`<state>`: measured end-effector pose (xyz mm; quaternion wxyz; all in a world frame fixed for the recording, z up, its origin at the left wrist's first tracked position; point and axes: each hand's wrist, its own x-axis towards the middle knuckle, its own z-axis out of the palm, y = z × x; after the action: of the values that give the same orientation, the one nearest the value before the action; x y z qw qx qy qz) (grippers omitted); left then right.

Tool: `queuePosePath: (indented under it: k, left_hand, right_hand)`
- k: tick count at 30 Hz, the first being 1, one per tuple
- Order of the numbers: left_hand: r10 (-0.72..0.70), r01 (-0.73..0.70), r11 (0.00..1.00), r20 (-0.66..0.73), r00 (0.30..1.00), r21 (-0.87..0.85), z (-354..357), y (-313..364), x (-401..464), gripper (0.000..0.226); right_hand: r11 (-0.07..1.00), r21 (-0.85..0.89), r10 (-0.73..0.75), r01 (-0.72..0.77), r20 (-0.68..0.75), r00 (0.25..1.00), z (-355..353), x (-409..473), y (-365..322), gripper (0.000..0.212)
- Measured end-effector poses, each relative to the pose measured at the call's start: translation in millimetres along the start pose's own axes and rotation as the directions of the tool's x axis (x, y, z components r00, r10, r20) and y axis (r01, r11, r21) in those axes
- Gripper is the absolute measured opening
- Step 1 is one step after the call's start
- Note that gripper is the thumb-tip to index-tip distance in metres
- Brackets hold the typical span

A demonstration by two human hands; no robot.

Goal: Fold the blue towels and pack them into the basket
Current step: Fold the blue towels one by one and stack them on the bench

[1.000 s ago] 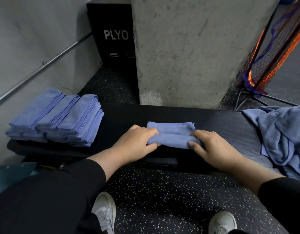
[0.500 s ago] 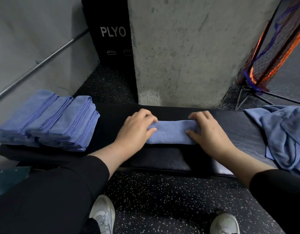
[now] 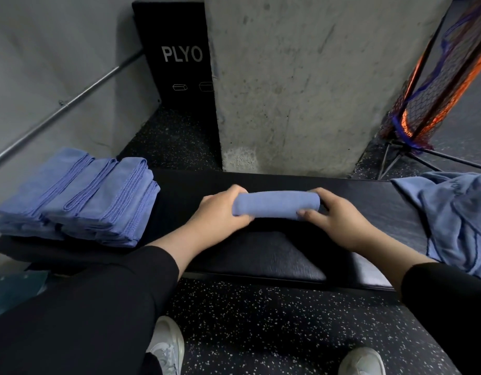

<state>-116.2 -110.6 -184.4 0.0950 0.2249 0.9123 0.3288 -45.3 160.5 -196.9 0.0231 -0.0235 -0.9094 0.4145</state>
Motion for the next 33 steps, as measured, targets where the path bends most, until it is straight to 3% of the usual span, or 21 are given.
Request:
queuePosePath:
  k: [3,5,7,10,13,22,25,29,33]
  left_hand:
    - [-0.121,0.106,0.896,-0.007,0.993,-0.431,-14.6,8.4,-1.8,0.025]
    - [-0.186,0.176,0.709,0.06,0.981,-0.683,-20.6,16.3,-7.2,0.032]
    - [-0.192,0.21,0.548,0.123,0.974,-0.81,-24.7,26.0,-15.0,0.043]
    - [-0.225,0.192,0.552,0.077,0.971,-0.812,-33.2,34.4,-24.9,0.042]
    - [-0.284,0.165,0.588,-0.01,0.959,-0.792,-50.6,36.8,-37.0,0.034]
    - [-0.344,0.11,0.588,-0.124,0.931,-0.802,-126.1,13.7,-90.4,0.026]
    - [-0.387,0.103,0.596,-0.173,0.906,-0.796,-147.9,-12.1,-106.2,0.037]
    - [-0.45,0.114,0.59,-0.208,0.869,-0.799,-174.5,-46.7,-122.3,0.029]
    - [-0.52,0.037,0.552,-0.309,0.796,-0.833,-201.4,-74.9,-133.3,0.046]
  right_hand:
    - [0.917,0.386,0.12,-0.105,-0.016,0.993,-8.2,2.0,-24.6,0.018]
    - [0.809,0.565,0.173,-0.162,0.034,0.984,-7.9,1.8,-40.8,0.026]
    - [0.719,0.668,0.224,-0.193,0.039,0.974,-5.5,1.5,-54.5,0.032]
    - [0.612,0.757,0.241,-0.228,0.096,0.966,-4.4,0.5,-72.6,0.04]
    - [0.62,0.736,0.163,-0.27,0.215,0.963,-3.1,-4.1,-88.7,0.04]
    - [0.537,0.802,0.131,-0.262,0.228,0.965,32.2,4.1,-172.1,0.031]
    - [0.546,0.79,0.132,-0.279,0.248,0.96,51.6,20.5,-209.9,0.031]
    - [0.584,0.764,0.117,-0.272,0.253,0.96,73.9,51.1,-260.5,0.031]
    - [0.652,0.713,0.055,-0.258,0.294,0.954,103.0,81.8,-309.2,0.021]
